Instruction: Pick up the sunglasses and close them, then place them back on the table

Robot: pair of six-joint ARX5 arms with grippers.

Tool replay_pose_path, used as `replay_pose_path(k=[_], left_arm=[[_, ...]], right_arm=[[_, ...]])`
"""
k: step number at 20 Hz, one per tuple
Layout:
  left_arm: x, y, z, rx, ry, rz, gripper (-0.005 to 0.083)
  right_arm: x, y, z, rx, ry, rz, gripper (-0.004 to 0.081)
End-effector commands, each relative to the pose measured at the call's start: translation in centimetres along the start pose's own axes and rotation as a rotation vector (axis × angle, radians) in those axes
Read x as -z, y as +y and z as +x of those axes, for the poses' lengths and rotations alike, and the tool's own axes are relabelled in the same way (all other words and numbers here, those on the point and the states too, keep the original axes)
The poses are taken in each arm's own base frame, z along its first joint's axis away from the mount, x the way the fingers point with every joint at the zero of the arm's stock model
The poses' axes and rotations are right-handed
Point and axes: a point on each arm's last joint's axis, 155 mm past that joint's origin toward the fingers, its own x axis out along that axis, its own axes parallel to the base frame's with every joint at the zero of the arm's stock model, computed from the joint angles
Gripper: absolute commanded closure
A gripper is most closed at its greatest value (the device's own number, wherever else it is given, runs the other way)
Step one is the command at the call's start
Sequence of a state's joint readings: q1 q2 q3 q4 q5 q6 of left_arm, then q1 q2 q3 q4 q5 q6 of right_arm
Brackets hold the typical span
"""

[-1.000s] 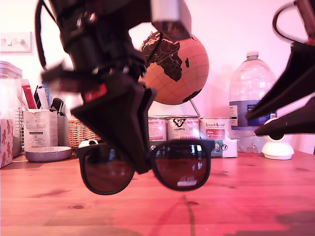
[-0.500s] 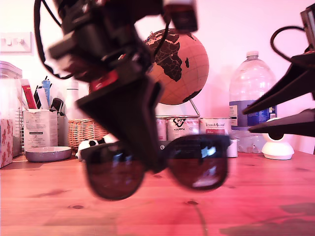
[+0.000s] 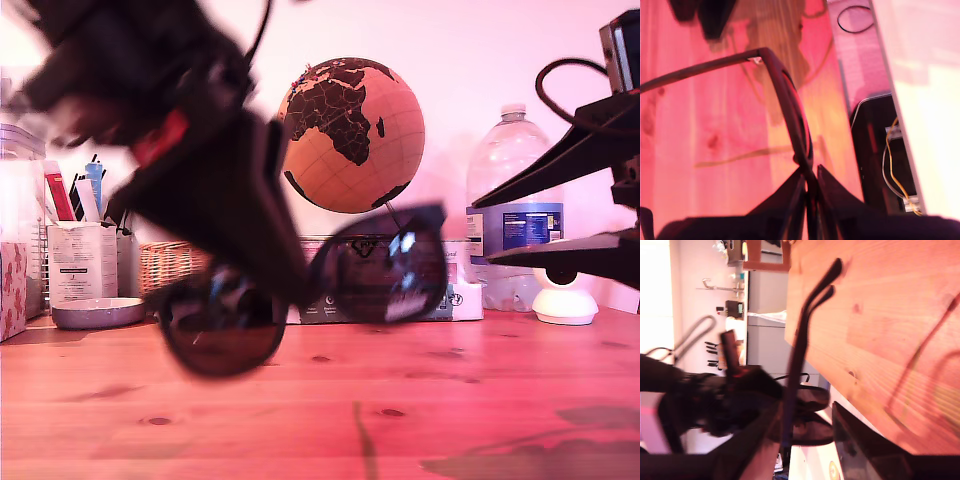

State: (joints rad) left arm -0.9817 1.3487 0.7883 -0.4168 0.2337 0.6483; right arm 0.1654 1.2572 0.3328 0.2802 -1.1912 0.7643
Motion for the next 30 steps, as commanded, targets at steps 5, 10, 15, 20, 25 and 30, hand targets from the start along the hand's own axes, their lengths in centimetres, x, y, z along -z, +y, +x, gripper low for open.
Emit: replay_pose_path(k=[5,10,15,20,25,30], left_arm=[[-0.7,-0.6,0.3,-0.010,-0.073,0.005,0.0793],[-1.8,-0.4,0.2,-0.014,-0.119,0.016,0.0793],[-2.1,-0.3,0.1,-0.018,-0.132,0.021,0.0793],[-2.2,-0.4,0.1,-0.012,-0.139,0.023,0.0793],[-2.4,-0.5,0.1,-0.007,-0.146,0.026,0.0793],[-3.6,-0.3,0.0,-0.023,-0.188,0.048,0.0793]], right_arm=[[-1.1,0.2,1.0,-0.018,0.019,-0.017,0.0484],[-2.1,1.3,2.6,-0.025,0.051,-0.064,0.0485],[-3.3,1.4,3.0,-0.002,0.020,-0.102,0.0489],[-2.8,-0.1,4.3,0.032,0.039,-0.088,0.0489],[-2.6,-1.0,5.6,0.033,0.053,-0.109,0.0500],[-3.0,-0.3,6.3,0.025,0.041,-0.164,0.0508]])
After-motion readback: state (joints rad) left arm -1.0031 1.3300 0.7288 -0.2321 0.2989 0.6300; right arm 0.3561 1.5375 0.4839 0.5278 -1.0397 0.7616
